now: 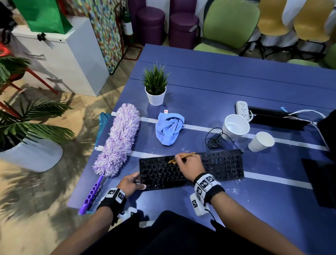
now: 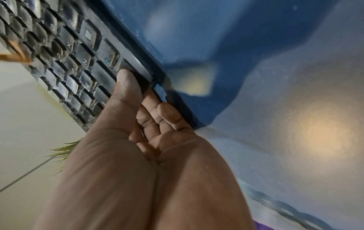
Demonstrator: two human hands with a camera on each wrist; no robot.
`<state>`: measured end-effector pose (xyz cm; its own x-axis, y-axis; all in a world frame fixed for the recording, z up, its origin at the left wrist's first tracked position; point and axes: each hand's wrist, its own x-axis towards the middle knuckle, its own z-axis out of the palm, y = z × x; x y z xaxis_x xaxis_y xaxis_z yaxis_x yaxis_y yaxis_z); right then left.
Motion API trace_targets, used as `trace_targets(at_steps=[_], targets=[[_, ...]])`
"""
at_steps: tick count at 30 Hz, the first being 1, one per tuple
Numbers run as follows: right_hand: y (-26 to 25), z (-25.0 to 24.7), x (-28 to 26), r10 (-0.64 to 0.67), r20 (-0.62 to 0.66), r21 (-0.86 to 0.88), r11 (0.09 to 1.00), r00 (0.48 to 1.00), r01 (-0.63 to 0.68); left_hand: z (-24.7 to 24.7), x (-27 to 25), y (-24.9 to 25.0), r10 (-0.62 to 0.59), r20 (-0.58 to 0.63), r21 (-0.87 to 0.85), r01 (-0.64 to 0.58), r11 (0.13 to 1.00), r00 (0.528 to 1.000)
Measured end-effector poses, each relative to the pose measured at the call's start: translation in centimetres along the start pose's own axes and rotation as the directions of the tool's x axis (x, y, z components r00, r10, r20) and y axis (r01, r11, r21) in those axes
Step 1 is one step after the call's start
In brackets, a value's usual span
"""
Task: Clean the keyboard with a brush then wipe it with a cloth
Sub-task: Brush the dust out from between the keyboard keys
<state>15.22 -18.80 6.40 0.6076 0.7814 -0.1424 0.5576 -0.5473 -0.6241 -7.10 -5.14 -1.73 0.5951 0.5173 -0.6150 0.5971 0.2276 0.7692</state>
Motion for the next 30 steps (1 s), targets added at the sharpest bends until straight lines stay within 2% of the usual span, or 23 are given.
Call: trace_targets(at_steps=[5, 8, 10, 12, 16, 18, 21, 24, 27, 30], targets=[[-4.9, 3.5, -0.4, -0.172, 0.151, 0.239, 0.962, 0.973, 0.133, -0.3, 0.4, -0.2, -0.011, 0.036, 0.017, 0.011, 1.0, 0.999], [-6.8, 4.6, -0.3, -0.272, 0.223, 0.21, 0.951, 0.936, 0.226, -0.1, 0.2, 0.1, -0.014, 0.025, 0.019, 0.014, 1.0, 1.0], [-6.8, 4.5, 0.0, -0.284, 0.21, 0.15, 0.955, 0.936, 0.256, -0.1, 0.4, -0.1, -0.004, 0.034, 0.024, 0.003, 1.0, 0.999], [-5.6, 3.2, 0.1, -0.248, 0.153, 0.105, 0.967, 0.957, 0.234, -0.2, 0.6, -0.3, -0.013, 0.04, 0.014, 0.013, 1.0, 0.999], [-0.2, -1.2, -0.2, -0.06, 0.036, 0.097, 0.994, 0.998, 0.056, -0.2, -0.3, 0.4, -0.026, -0.004, 0.012, 0.026, 1.0, 1.0], [3.0, -3.8, -0.5, 0.074, -0.025, 0.094, 0.993, 0.997, -0.071, -0.3, -0.1, 0.2, -0.031, 0.011, 0.024, 0.031, 0.999, 0.999], [6.7, -7.0, -0.8, 0.249, -0.052, -0.107, 0.961, 0.967, -0.253, -0.5, 0.1, 0.1, -0.063, 0.017, 0.036, 0.062, 0.997, 0.998], [7.7, -8.6, -0.7, 0.279, -0.143, -0.157, 0.941, 0.95, -0.3, -0.4, -0.1, 0.4, -0.052, 0.03, 0.055, 0.05, 0.997, 0.998], [7.2, -8.5, -0.1, 0.256, -0.211, -0.054, 0.96, 0.943, -0.273, -0.2, -0.3, 0.7, -0.045, 0.013, 0.056, 0.044, 0.997, 0.999], [5.4, -7.6, 0.2, 0.246, -0.153, -0.04, 0.966, 0.957, -0.255, 0.0, -0.8, 1.2, -0.044, -0.001, 0.057, 0.044, 0.997, 0.999]])
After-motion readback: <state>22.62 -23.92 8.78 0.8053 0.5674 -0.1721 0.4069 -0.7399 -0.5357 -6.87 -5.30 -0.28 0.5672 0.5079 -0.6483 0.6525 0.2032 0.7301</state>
